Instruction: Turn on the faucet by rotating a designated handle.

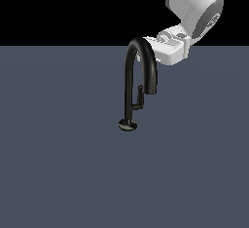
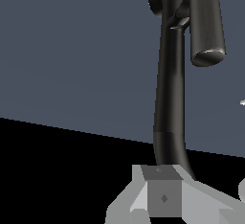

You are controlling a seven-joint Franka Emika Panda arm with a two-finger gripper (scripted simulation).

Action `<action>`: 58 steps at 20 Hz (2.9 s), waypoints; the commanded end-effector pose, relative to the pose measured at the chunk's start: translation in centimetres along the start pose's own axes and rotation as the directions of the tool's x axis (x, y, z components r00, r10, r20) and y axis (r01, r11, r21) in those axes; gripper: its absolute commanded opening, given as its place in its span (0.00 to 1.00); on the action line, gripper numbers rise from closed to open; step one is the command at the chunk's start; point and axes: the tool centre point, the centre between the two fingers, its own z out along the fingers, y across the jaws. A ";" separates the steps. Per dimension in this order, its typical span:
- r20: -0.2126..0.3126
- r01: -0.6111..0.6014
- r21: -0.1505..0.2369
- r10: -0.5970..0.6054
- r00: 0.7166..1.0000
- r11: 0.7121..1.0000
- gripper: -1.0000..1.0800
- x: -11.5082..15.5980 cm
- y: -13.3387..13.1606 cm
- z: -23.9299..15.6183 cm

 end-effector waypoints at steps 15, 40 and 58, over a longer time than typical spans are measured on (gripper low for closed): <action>0.296 -0.246 0.191 0.184 0.937 0.950 0.00 10.3 0.3 2.0; 0.318 -0.265 0.201 0.193 0.928 0.943 0.00 9.0 3.5 2.7; 0.315 -0.263 0.204 0.192 0.929 0.943 0.00 8.9 7.9 4.0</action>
